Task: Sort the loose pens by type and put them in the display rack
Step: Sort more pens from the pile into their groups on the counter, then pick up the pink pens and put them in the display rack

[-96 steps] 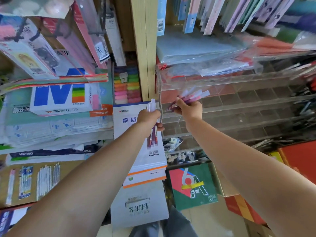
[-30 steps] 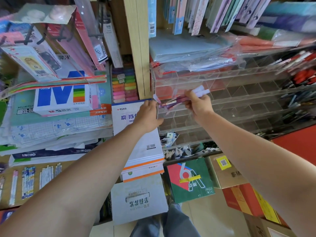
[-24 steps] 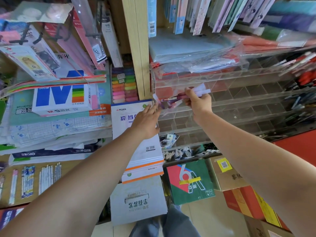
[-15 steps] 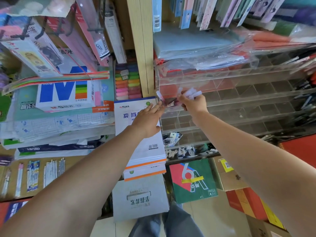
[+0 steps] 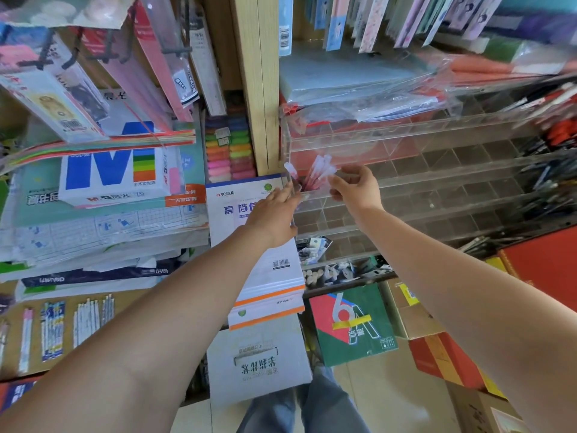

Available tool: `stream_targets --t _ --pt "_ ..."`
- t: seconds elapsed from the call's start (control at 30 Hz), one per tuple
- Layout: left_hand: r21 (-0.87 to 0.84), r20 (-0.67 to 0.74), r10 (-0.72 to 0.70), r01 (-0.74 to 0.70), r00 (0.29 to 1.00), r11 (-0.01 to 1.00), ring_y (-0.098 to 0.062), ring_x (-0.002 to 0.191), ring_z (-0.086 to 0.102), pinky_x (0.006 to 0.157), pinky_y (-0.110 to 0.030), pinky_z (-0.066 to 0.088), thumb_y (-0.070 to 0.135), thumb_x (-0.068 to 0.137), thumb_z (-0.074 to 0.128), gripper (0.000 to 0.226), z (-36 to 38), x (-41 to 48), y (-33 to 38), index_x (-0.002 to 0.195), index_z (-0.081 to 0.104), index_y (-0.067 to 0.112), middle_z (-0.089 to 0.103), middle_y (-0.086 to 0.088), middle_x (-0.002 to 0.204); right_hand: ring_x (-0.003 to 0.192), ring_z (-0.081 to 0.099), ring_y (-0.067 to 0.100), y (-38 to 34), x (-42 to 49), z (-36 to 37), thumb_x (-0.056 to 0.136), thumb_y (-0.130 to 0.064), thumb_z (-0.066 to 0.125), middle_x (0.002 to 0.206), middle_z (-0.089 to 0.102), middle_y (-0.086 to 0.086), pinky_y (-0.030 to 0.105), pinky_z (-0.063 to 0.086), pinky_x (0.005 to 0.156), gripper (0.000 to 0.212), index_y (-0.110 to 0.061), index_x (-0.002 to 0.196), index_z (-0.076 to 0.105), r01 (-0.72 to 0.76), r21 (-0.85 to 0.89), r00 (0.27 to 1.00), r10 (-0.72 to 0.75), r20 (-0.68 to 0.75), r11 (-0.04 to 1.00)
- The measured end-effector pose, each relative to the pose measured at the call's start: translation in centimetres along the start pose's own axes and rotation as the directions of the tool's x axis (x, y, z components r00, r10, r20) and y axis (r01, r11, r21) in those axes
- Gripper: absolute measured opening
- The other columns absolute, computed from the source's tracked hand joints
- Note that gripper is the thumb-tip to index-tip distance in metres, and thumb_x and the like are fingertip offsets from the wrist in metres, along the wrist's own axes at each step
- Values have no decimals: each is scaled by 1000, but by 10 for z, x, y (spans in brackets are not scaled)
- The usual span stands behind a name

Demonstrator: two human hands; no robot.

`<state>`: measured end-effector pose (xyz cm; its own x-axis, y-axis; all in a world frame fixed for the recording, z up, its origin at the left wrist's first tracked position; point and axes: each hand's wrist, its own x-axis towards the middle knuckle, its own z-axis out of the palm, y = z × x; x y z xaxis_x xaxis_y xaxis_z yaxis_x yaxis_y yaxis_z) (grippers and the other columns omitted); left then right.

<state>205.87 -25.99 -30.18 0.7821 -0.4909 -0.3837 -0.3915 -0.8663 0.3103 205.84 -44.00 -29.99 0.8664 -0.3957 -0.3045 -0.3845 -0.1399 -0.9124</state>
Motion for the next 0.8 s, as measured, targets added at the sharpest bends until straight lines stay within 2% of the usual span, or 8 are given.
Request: stream_targets --t 0.07,0.17,0.33,0.43,0.6,0.67,0.77,0.8 --pt "14 -59 16 -15 998 1000 -28 146 14 113 -41 25 21 94 56 67 0 -6 1 151 22 19 8 -7 161 68 65 13 3 -8 -1 88 -21 68 91 65 0 26 56 67 24 -15 108 54 17 -61 998 -20 -51 998" --pt "19 -171 11 -8 985 1000 -30 132 35 103 -41 37 20 93 54 50 6 -17 -1 141 40 14 35 -10 147 60 59 9 12 -24 3 92 -21 60 80 64 -2 24 48 60 12 -15 101 57 22 -145 996 -34 -82 989" --pt "-152 -297 -108 65 949 986 -24 107 55 82 -35 48 18 93 49 26 22 -39 -14 116 62 19 61 -3 116 57 54 10 24 -53 28 94 -18 55 68 60 -1 23 47 58 12 -9 92 62 131 -220 980 -93 177 967" --pt "-251 -346 -266 184 900 950 -23 95 60 74 -31 45 22 93 50 20 32 -58 -27 106 64 21 67 0 104 50 54 5 26 -69 55 92 -18 55 66 62 -2 19 46 53 12 -9 89 63 179 -232 946 -103 308 956" --pt "-399 -363 -462 314 809 862 -21 84 63 69 -35 52 27 95 52 15 59 -115 -65 103 62 19 69 0 95 56 56 9 27 -110 114 93 -15 55 72 64 0 11 42 49 11 -8 91 64 296 -242 854 -142 501 924" --pt "-420 -341 -531 380 775 824 -23 86 64 67 -32 50 27 95 52 17 73 -144 -88 105 61 18 69 0 96 59 58 14 30 -130 143 93 -15 55 74 65 5 15 44 51 14 -5 91 64 335 -244 805 -142 577 910" --pt "-473 -259 -635 477 728 740 -25 87 63 67 -31 45 27 95 50 17 93 -186 -134 102 62 17 69 -2 96 67 61 26 36 -157 190 92 -17 55 78 67 16 32 48 60 16 -4 87 63 390 -257 729 -127 673 884" --pt "-492 -222 -664 505 714 709 -25 88 63 68 -31 46 27 94 51 16 100 -199 -150 100 62 18 69 -3 95 66 59 25 38 -167 208 93 -16 56 79 66 18 31 47 60 14 -5 86 63 389 -259 706 -106 700 884"
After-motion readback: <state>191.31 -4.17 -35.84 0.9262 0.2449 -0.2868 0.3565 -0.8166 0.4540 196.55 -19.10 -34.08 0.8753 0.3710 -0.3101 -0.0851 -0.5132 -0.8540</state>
